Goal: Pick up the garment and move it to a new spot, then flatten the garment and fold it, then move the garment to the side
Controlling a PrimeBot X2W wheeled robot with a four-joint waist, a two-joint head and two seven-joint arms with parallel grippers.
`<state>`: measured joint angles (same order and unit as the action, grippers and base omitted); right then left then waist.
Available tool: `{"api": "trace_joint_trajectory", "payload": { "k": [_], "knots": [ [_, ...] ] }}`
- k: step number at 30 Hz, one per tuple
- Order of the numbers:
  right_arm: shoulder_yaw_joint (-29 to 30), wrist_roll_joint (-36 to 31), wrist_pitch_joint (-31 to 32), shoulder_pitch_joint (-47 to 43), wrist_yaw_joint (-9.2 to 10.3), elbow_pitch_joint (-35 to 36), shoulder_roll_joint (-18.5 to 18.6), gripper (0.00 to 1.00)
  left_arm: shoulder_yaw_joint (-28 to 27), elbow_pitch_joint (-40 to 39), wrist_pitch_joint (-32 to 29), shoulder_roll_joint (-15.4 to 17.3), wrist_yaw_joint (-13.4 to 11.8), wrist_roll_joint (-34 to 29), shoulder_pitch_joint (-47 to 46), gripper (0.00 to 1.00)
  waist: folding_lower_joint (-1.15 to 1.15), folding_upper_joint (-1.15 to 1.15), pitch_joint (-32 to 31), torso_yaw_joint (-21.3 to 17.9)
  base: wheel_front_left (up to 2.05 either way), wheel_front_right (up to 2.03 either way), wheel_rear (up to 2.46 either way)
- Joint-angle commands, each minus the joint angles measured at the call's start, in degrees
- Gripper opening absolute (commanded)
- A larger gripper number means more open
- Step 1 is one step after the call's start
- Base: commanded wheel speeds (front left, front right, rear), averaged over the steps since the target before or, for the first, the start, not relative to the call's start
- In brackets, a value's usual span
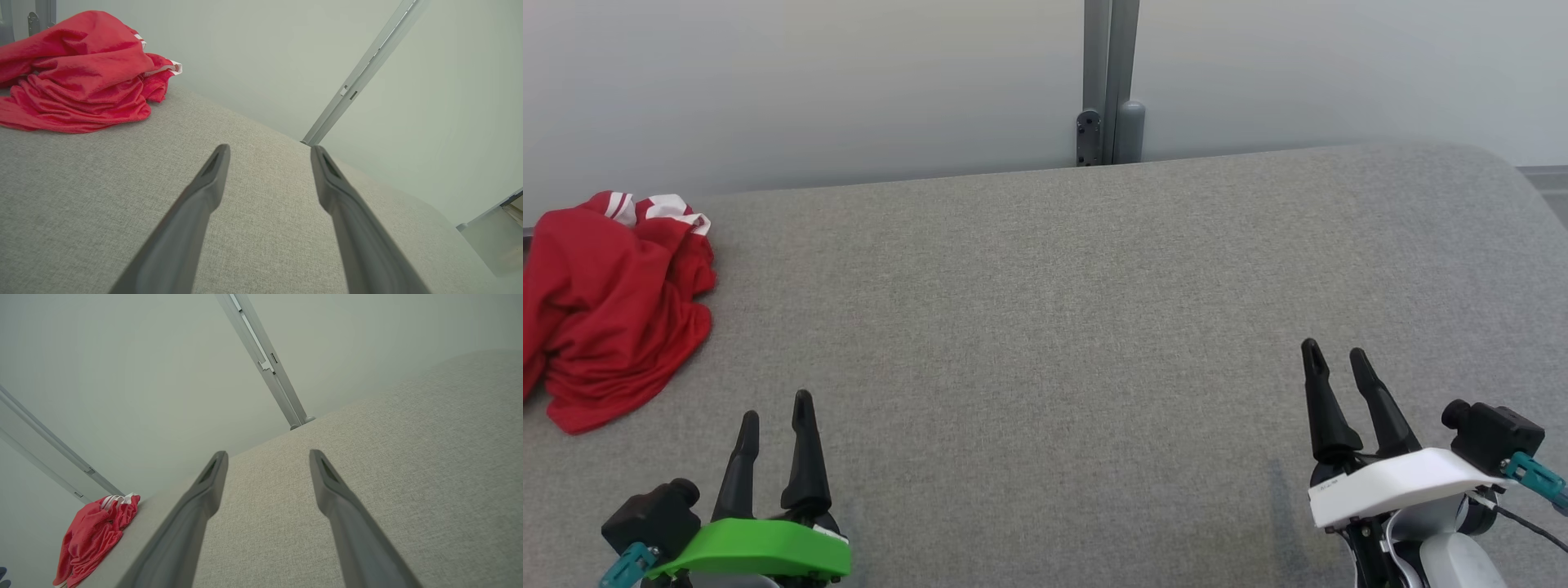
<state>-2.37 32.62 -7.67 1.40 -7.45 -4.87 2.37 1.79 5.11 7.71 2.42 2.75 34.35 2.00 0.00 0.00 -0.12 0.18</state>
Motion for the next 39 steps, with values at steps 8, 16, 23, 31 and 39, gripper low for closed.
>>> {"api": "trace_joint_trajectory", "payload": {
  "k": [8, 16, 23, 31, 39],
  "knots": [
    [-0.6, -6.2, -1.7, -0.3, -0.03, 1.1, 0.4, 1.0, 0.7, -0.2, 1.6, 0.5, -0.3, -6.3, 0.6, 1.0, 0.0, 0.0, 0.0, 0.0, 0.0, 0.0, 0.0],
    [-1.1, -12.0, -3.0, -0.5, -0.04, 1.3, 0.5, 1.0, 1.4, -0.9, 3.0, 0.5, -0.9, -11.7, 1.2, 1.0, 0.0, 0.0, 0.2, 0.0, 0.0, 0.0, 0.0],
    [-1.5, -15.6, -3.9, -0.6, -0.04, 1.6, 0.5, 1.0, 1.7, -1.2, 3.8, 0.6, -1.1, -15.1, 1.3, 1.0, 0.0, 0.0, 0.3, 0.0, 0.0, 0.0, 0.0],
    [-1.9, -19.2, -4.8, -0.9, -0.04, 1.9, 0.5, 1.0, 2.1, -0.7, 4.8, 0.6, -1.2, -18.0, 2.0, 1.0, 0.0, 0.0, 0.3, 0.1, 0.0, 0.0, 0.0],
    [-2.4, -22.7, -5.8, -1.2, -0.04, 2.2, 0.6, 1.0, 2.5, 0.5, 5.7, 0.6, -1.1, -19.6, 2.2, 1.0, 0.0, 0.0, 0.4, 0.1, 0.0, 0.0, 0.0]
  ]
}}
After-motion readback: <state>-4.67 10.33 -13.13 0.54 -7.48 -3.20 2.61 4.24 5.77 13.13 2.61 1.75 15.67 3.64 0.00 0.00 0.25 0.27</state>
